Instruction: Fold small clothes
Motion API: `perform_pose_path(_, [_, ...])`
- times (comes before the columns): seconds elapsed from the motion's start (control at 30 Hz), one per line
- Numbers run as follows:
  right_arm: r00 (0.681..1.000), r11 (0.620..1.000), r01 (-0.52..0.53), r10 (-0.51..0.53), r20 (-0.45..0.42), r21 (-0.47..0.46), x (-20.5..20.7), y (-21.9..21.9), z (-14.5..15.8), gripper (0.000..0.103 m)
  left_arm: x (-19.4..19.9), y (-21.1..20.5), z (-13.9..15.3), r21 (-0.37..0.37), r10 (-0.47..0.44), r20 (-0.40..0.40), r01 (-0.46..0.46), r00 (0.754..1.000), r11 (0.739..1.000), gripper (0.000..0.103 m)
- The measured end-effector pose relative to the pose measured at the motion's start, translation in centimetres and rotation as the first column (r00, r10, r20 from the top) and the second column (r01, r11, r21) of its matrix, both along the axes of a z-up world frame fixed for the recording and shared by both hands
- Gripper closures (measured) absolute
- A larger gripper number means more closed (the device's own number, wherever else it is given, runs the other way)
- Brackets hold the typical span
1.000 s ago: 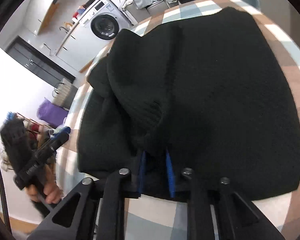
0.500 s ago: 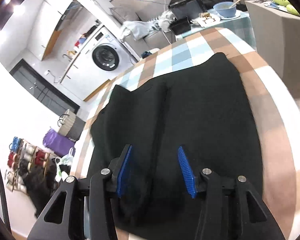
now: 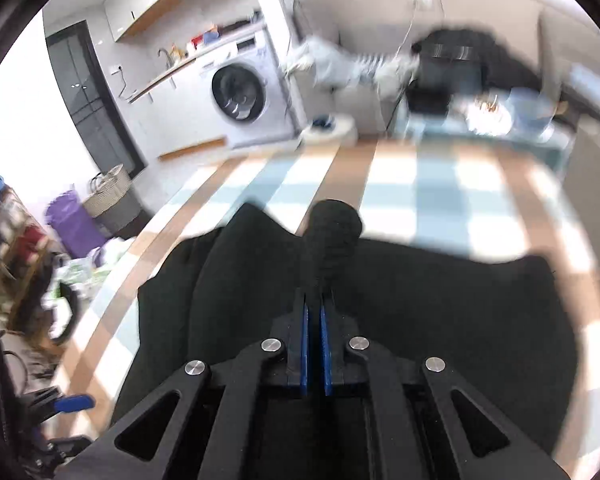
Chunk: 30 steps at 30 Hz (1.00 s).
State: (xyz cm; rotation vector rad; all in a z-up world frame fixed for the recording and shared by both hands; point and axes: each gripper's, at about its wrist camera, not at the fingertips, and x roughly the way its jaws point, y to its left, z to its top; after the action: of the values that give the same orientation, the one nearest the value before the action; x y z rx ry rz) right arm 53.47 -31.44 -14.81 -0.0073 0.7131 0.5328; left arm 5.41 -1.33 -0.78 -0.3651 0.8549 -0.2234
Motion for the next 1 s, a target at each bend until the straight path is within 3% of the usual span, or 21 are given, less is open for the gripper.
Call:
perform_pose_path(0.07, [0.996,0.994,0.089,-0.087,0.030,-0.061,0.6,-0.9,0.3,0.095,0.1,0.0,-0.1,-0.003,-0.001,-0.005,0.001,1.000,1.000,0.041])
perform_pose_path(0.13, [0.980,0.965,0.192,-0.198,-0.017,-0.178,2.4,-1.5,-0.8,0.089,0.0,-0.1,-0.2,-0.004,0.000,-0.010,0.000,1.000,1.000,0.041])
perform_pose_path(0.2, [0.970,0.952,0.233,-0.241,-0.016,-0.200,1.9,-2.2,-0.7,0.088,-0.1,0.0,0.0,0.002,0.006,-0.004,-0.006,1.000,1.000,0.041])
perform_pose_path(0.23, [0.978,0.964,0.204,-0.207,-0.002,-0.168,0.8,-2.2,-0.2,0.079,-0.2,0.2,0.2,0.003,0.010,0.005,-0.010,1.000,1.000,0.041])
perform_pose_path(0.27, [0.986,0.974,0.166,-0.168,0.002,-0.152,-0.2,-1.9,0.2,0.065,-0.3,0.4,0.4,0.002,0.015,0.016,-0.015,1.000,1.000,0.041])
perform_pose_path(0.33, [0.999,0.994,0.039,-0.038,0.008,-0.106,-2.9,-0.4,1.1,0.057,-0.3,0.9,0.7,-0.005,0.029,0.023,-0.028,0.999,1.000,0.041])
perform_pose_path(0.47, [0.980,0.980,-0.185,0.180,-0.081,-0.067,-6.0,5.2,0.8,0.056,-0.4,1.7,0.8,-0.020,0.057,0.012,-0.057,0.998,0.998,0.041])
perform_pose_path(0.53, [0.955,0.953,-0.287,0.275,-0.112,-0.103,-7.1,8.8,-0.3,0.052,-0.6,2.0,1.2,-0.024,0.065,0.021,-0.064,0.998,0.998,0.041])
perform_pose_path(0.63, [0.944,0.918,-0.326,0.307,-0.118,-0.226,-7.7,12.8,-2.4,0.050,-1.1,2.1,2.1,-0.012,0.066,0.054,-0.066,0.996,0.998,0.041])
perform_pose_path(0.7, [0.954,0.914,-0.296,0.269,-0.132,-0.275,-6.7,14.2,-4.2,0.050,-1.3,2.3,2.4,-0.015,0.075,0.059,-0.075,0.995,0.997,0.041])
perform_pose_path(0.73, [0.958,0.925,-0.277,0.245,-0.148,-0.261,-6.1,14.2,-4.6,0.051,-1.4,2.4,2.5,-0.017,0.080,0.060,-0.079,0.995,0.997,0.041])
perform_pose_path(0.83, [0.955,0.959,-0.262,0.240,-0.174,-0.113,-4.6,12.8,-4.3,0.086,-1.5,2.9,2.6,-0.021,0.090,0.064,-0.089,0.994,0.996,0.041])
perform_pose_path(0.9, [0.957,0.967,-0.241,0.251,-0.144,0.084,-4.6,10.0,-2.5,0.089,-1.5,3.1,2.6,-0.024,0.099,0.063,-0.097,0.993,0.995,0.041])
perform_pose_path(0.93, [0.967,0.971,-0.199,0.216,-0.137,0.130,-4.4,8.6,-1.9,0.089,-1.5,3.2,2.6,-0.029,0.102,0.061,-0.101,0.993,0.995,0.041])
perform_pose_path(1.0, [0.970,0.972,-0.082,0.129,-0.208,0.222,-3.1,5.6,-1.9,0.089,-1.4,3.4,2.4,-0.038,0.105,0.057,-0.103,0.993,0.994,0.041])
